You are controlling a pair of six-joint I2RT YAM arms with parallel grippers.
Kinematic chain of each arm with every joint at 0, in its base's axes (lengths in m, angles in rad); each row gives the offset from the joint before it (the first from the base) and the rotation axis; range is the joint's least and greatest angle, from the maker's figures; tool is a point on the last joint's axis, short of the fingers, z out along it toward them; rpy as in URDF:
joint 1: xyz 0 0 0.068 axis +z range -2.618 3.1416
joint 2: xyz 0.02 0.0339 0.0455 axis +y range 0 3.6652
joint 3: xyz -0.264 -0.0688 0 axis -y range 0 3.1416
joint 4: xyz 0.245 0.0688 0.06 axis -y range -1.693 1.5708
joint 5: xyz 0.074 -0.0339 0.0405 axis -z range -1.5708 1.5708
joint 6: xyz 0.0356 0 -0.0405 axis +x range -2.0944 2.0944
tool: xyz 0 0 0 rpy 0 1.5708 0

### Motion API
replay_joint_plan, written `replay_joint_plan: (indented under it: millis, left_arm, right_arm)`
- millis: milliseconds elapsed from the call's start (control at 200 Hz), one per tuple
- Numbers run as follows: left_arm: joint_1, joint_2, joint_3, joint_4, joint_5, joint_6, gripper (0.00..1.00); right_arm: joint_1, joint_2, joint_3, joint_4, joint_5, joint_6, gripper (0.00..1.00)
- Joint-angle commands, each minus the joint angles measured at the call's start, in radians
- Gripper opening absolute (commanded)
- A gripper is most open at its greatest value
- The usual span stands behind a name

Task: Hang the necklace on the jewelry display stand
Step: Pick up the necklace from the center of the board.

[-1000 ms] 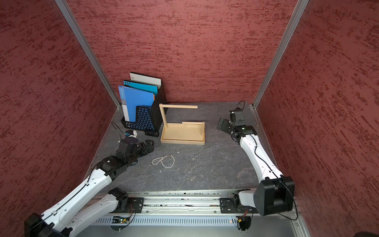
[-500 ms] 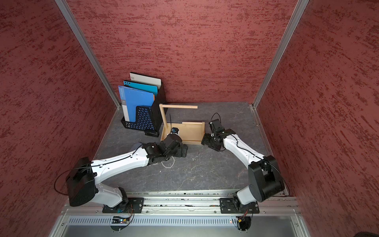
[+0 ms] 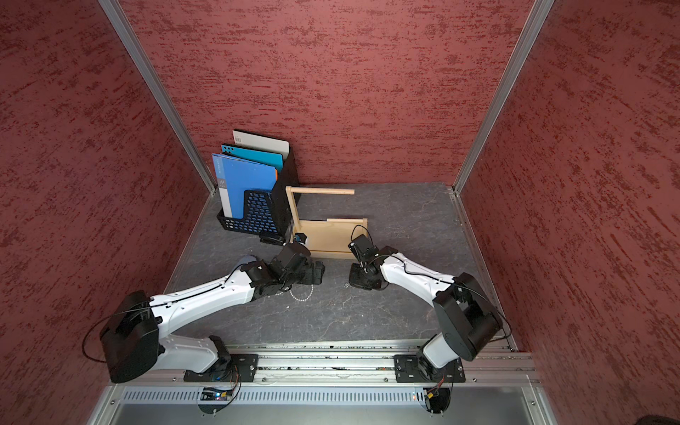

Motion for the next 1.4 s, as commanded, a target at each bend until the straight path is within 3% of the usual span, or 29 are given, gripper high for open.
replay_joint_plan:
  millis: [0, 215, 516, 771, 1262, 1393]
  left_arm:
    - [0.007, -0.014, -0.008, 0.018, 0.039, -0.003, 0.99]
    - [0.012, -0.04, -0.027, 0.008, 0.05, 0.01, 1.0]
    - [0.029, -0.045, -0.033, 0.007, 0.071, 0.026, 1.0]
    - [0.029, -0.025, -0.019, 0.001, 0.086, 0.026, 0.99]
    - [0.029, -0.009, 0.001, -0.012, 0.117, 0.041, 1.0]
    - [0.029, -0.011, -0.003, -0.012, 0.116, 0.04, 1.0]
  right_arm:
    - [0.018, 0.077, 0.096, -0.052, 0.091, -0.021, 0.13]
    - [0.02, 0.192, 0.217, -0.108, 0.161, -0.051, 0.2]
    - [0.02, 0.233, 0.2, -0.127, 0.221, -0.055, 0.22]
    - [0.02, 0.227, 0.143, -0.088, 0.275, -0.064, 0.15]
    - [0.023, 0.256, 0.205, -0.032, 0.229, -0.087, 0.14]
    - [0.025, 0.27, 0.213, -0.023, 0.225, -0.089, 0.17]
